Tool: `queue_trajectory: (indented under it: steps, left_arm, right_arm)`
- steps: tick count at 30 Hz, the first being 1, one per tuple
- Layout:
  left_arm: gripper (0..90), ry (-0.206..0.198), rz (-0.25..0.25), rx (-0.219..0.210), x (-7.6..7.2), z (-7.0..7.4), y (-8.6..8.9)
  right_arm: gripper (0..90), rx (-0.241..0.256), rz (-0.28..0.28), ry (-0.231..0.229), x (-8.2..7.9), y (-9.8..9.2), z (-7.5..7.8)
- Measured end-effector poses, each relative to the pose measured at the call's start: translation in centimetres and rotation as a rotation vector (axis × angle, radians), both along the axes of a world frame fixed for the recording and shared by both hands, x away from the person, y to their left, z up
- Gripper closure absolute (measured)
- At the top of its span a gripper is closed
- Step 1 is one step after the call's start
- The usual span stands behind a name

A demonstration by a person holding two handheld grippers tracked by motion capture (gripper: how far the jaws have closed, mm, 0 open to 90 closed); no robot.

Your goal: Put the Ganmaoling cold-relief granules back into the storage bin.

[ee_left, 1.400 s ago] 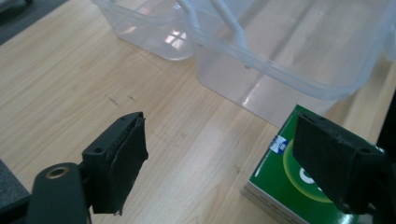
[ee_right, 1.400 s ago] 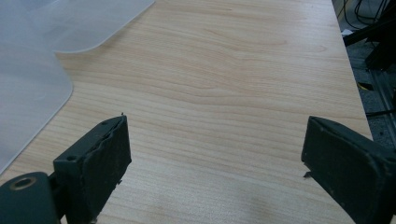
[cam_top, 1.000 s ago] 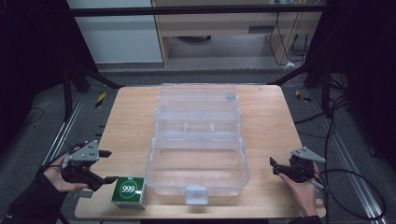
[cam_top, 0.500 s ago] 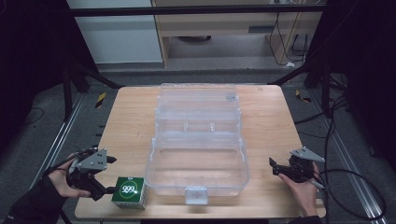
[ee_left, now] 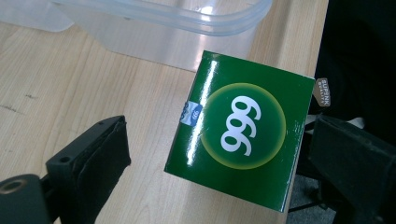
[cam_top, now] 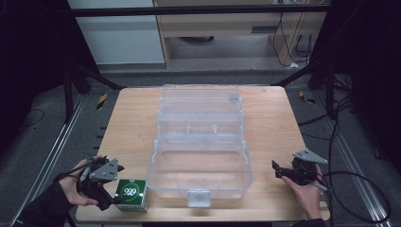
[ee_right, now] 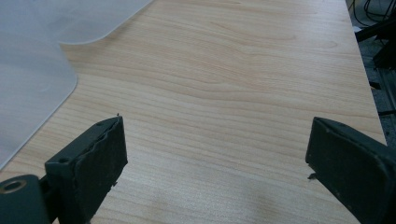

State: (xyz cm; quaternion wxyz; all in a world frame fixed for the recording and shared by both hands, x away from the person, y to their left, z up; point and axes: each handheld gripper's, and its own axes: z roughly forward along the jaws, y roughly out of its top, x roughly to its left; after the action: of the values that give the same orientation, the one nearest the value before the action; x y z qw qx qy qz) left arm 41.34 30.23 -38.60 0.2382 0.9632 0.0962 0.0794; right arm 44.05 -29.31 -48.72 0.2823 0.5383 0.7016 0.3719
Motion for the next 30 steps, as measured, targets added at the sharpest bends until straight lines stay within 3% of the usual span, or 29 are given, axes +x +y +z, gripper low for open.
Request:
queue_trajectory:
  steps: [19, 30]
  left_arm:
    - [3.8, 0.036, -0.071, 0.055, 0.1, -1.6, -2.0]
    - [3.8, 0.05, -0.079, 0.071, 0.5, -2.7, -2.4]
  right_arm:
    - [4.7, -0.01, 0.014, 0.019, 0.1, 0.1, -0.2]
    - [4.3, -0.018, 0.019, 0.022, 0.2, 0.1, -0.3]
